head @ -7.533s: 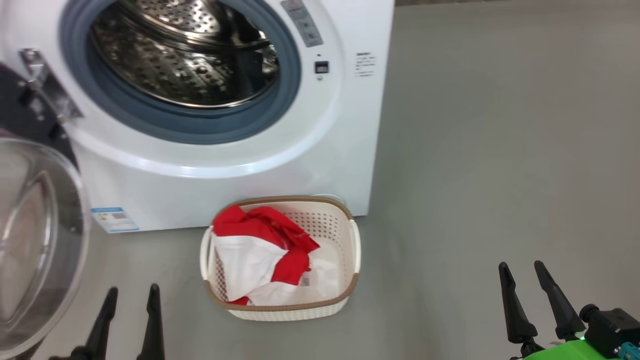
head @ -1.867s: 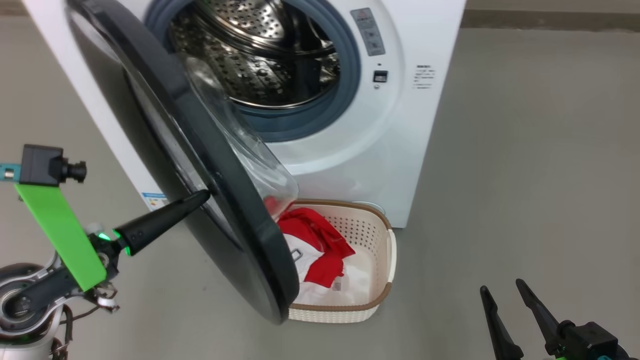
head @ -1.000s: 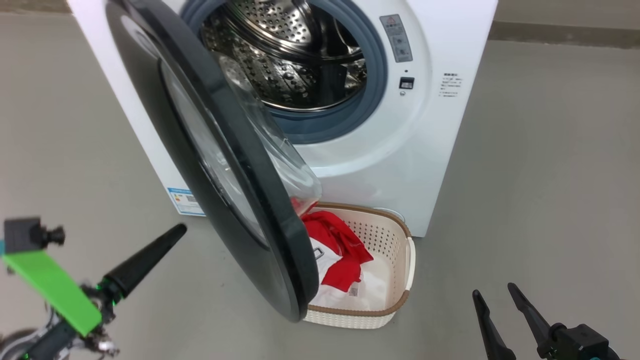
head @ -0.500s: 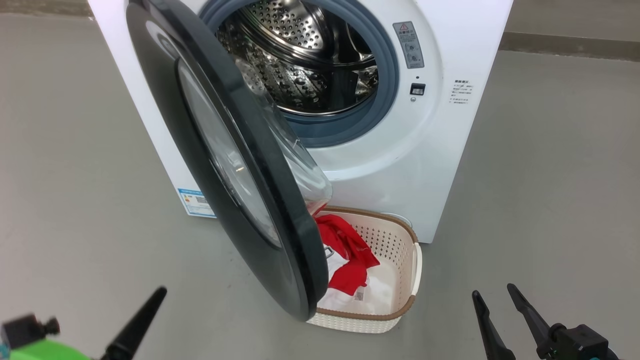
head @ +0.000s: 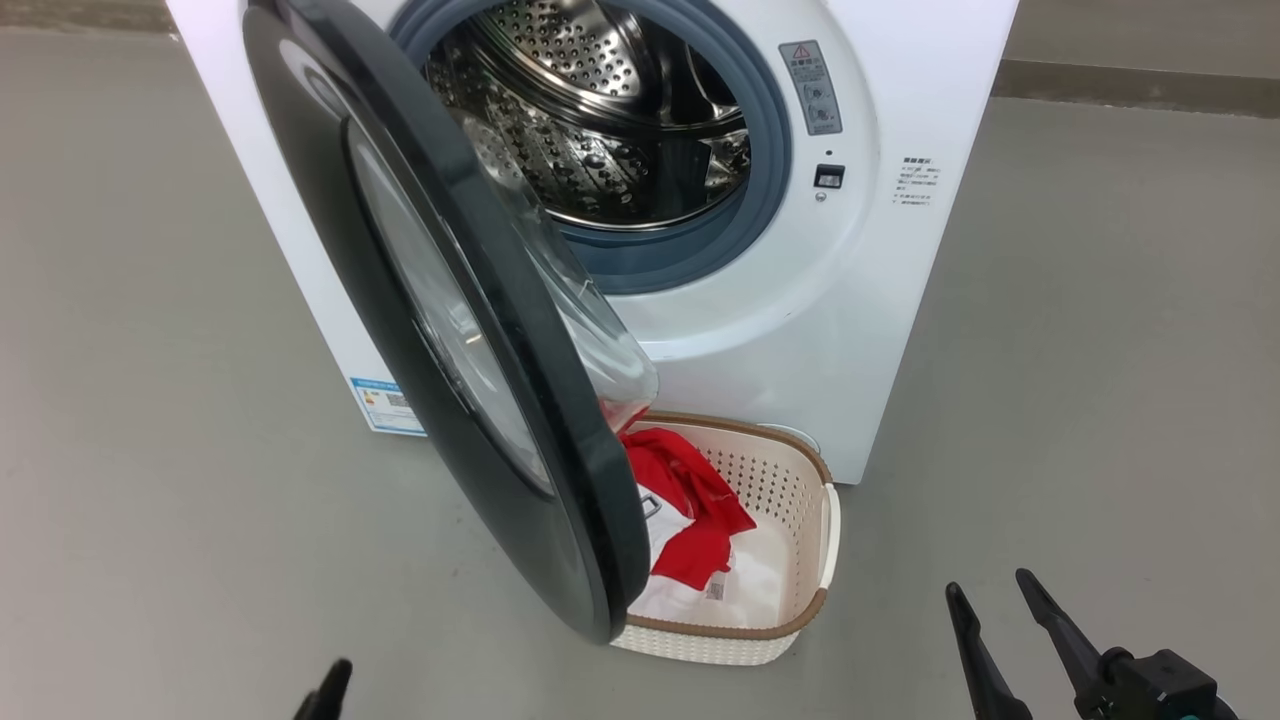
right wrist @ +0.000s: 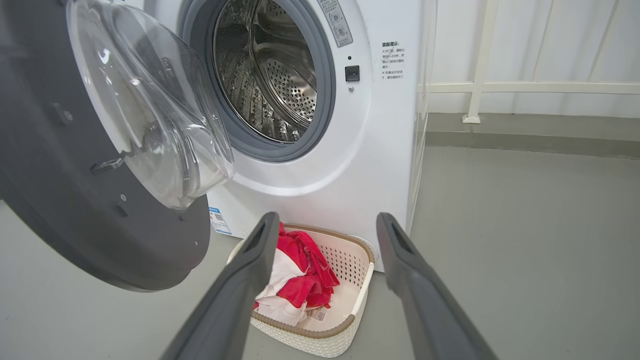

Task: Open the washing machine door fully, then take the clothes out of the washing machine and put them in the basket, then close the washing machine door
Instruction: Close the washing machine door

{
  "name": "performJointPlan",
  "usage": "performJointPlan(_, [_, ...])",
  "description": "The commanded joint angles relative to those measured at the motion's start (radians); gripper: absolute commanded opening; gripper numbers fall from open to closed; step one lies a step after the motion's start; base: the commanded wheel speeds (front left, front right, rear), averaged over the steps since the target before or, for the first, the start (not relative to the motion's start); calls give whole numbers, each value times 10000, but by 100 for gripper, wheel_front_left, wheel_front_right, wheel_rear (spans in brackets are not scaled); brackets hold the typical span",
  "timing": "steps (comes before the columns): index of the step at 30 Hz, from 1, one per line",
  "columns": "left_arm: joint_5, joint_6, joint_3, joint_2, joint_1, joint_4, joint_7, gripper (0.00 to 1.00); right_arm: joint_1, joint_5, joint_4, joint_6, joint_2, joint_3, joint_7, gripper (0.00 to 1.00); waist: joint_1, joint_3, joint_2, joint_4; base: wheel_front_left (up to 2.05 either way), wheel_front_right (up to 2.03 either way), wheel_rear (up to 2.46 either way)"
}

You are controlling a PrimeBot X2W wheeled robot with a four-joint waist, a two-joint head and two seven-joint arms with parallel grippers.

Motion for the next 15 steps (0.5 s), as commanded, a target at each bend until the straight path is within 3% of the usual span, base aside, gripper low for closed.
performJointPlan(1, [172,-67,146,322,-186,-60,-389,100,-317,69,-190,65,-172,218,-65,100,0,-14,0,-9,0,0,0])
performJointPlan(6, [706,-67,-780,565,-174,429,-1686,100,-291,80,-174,65,-179,222,-65,100,0,-50,0,-29,0,0,0])
performJointPlan(10, [1493,-67,-1182,641,-301,1013,-2127,100,-265,99,-168,65,-189,203,-65,100,0,-73,0,-19,0,0,0])
performJointPlan(15, [3540,-67,75,-27,-330,1334,-2163,100,-240,106,-178,65,-201,152,-65,100,0,-96,0,3,0,0,0])
